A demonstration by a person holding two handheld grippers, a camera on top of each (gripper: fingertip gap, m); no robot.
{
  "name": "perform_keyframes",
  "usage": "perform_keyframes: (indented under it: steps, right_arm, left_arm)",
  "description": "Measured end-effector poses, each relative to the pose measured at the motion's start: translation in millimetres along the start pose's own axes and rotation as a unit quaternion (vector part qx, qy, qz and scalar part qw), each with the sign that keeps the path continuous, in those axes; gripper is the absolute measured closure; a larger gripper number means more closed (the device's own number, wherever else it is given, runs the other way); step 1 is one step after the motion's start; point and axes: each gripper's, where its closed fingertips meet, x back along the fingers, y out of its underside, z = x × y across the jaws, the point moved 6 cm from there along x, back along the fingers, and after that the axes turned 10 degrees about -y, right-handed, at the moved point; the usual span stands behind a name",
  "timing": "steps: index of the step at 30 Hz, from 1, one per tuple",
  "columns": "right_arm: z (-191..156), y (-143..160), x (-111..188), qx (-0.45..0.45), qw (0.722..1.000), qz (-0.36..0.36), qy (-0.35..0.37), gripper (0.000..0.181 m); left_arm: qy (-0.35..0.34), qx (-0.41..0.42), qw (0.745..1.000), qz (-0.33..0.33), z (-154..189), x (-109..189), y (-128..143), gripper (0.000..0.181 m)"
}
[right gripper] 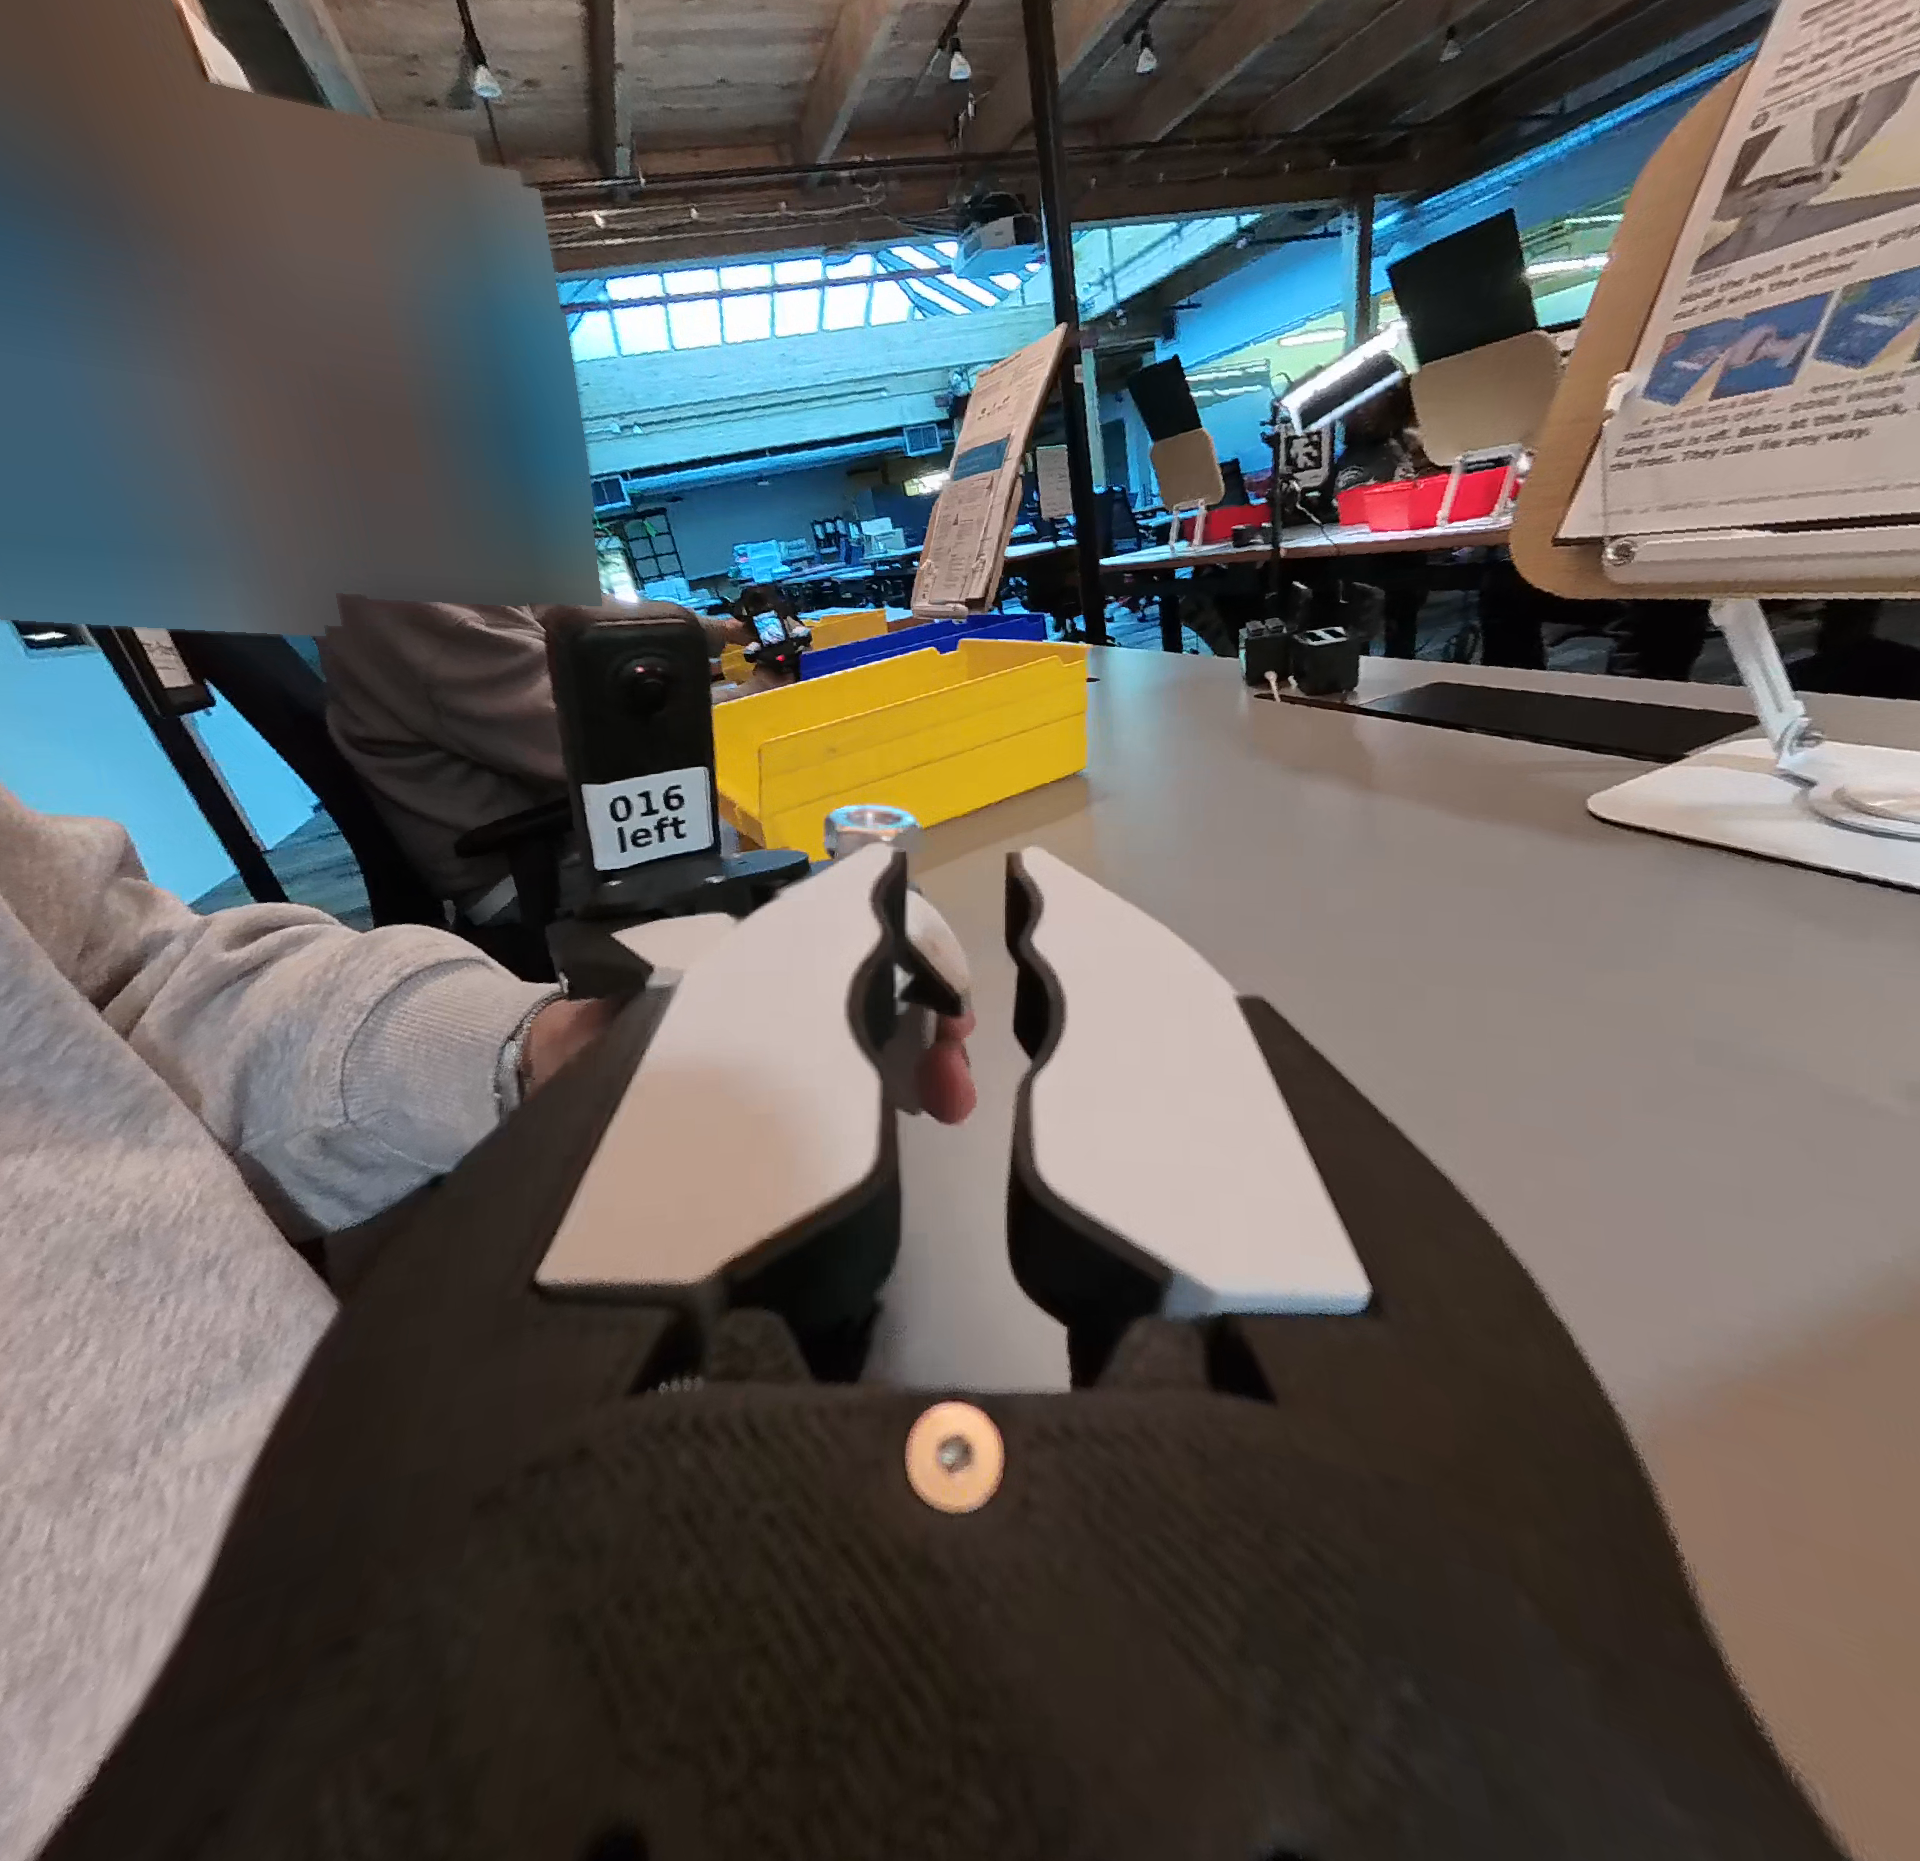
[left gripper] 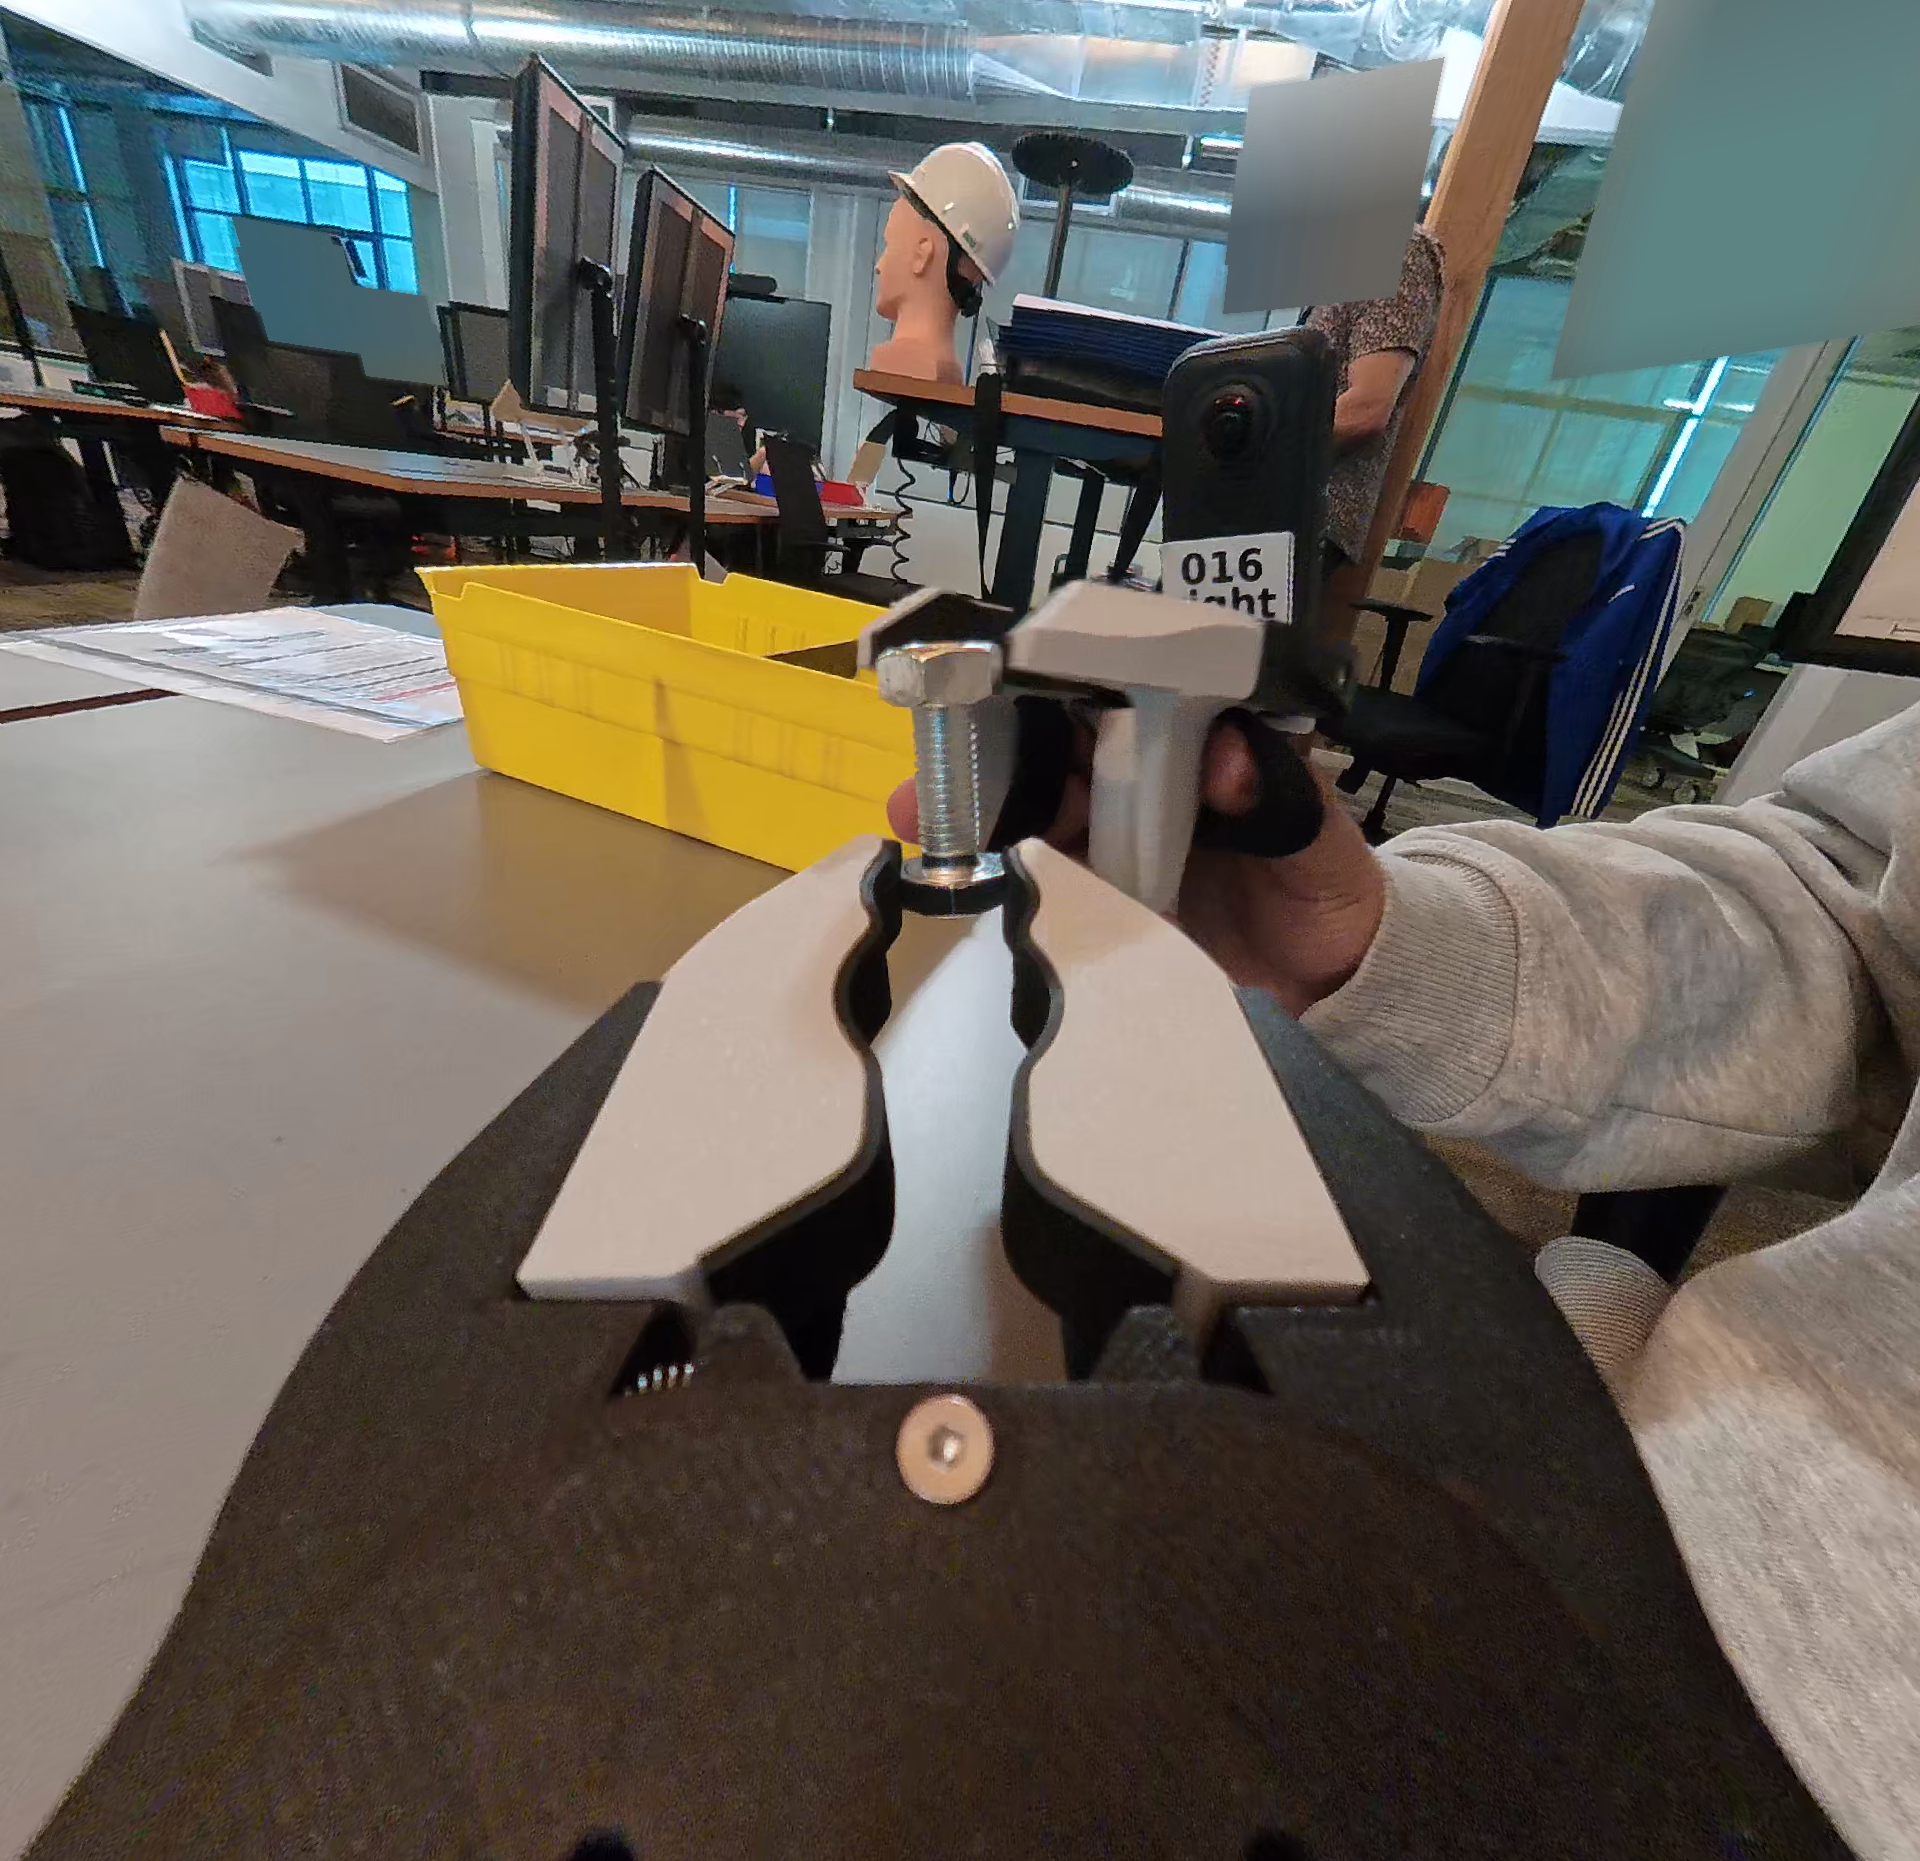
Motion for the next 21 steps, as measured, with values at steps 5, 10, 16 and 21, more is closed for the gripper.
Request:
perform_keyframes:
  steps: [5,10,16,21]
  right_arm:
    - [-9.0,-1.9,-3.7,0.002,0.999,0.007,-0.035,0.153]
    - [-13.1,1.0,-7.3,0.042,0.999,-0.023,-0.019,0.160]
    - [-11.6,1.5,-6.4,0.041,0.999,-0.026,-0.015,0.163]
    - [-12.3,-0.1,-5.3,0.038,0.999,-0.018,-0.022,0.163]
  left_arm:
    - [-0.008,-0.004,1.000,-0.006,-1.5,-0.5,1.2,0.162]
    - [-0.006,-0.014,1.000,-0.010,0.9,-1.4,2.6,0.162]
    - [0.000,-0.009,1.000,-0.003,1.2,-0.7,1.0,0.162]
    - [0.005,-0.008,1.000,0.001,2.2,0.0,0.0,0.162]
